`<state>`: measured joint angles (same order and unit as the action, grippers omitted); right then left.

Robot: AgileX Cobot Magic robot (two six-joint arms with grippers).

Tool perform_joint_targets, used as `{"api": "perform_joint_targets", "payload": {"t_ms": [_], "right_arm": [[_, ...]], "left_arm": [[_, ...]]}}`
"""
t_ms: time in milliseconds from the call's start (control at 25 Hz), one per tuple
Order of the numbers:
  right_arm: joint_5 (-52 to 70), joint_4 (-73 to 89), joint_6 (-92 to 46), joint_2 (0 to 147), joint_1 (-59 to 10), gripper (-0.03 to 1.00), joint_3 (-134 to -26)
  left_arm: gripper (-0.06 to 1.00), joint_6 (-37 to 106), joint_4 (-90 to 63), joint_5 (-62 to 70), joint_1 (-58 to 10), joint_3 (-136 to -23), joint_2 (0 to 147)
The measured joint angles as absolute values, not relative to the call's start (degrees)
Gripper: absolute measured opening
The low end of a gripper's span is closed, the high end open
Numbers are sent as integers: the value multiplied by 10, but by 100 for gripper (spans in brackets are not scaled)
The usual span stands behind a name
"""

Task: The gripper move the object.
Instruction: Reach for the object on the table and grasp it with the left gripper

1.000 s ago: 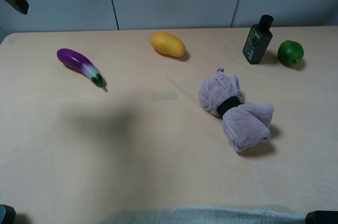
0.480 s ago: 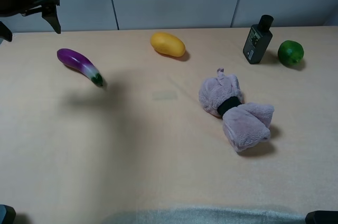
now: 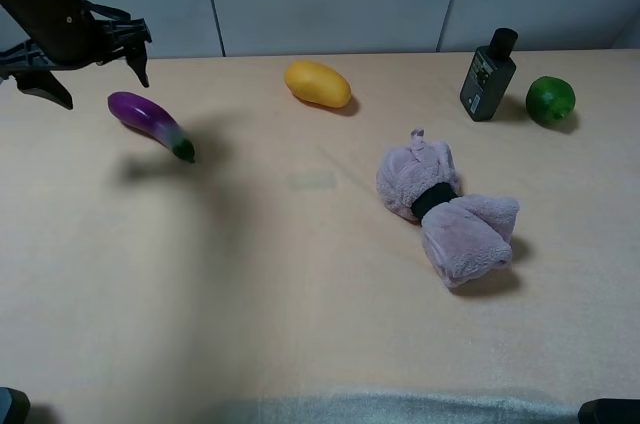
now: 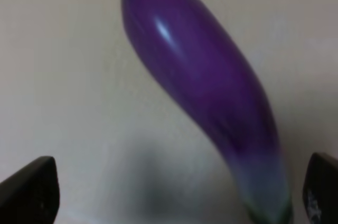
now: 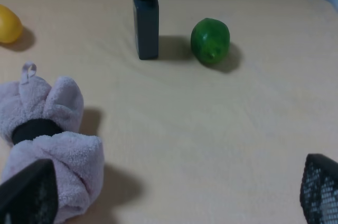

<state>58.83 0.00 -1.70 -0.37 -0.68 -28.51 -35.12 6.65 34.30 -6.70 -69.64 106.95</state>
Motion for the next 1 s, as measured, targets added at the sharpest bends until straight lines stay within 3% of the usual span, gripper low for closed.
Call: {"api": "perform_joint_targets", "payload": {"t_ms": [1000], "right_arm": [[588,0,-17,-4,-7,69,-285]], "left_arm": [[86,-589,110,339,-94,-767,1175]]}}
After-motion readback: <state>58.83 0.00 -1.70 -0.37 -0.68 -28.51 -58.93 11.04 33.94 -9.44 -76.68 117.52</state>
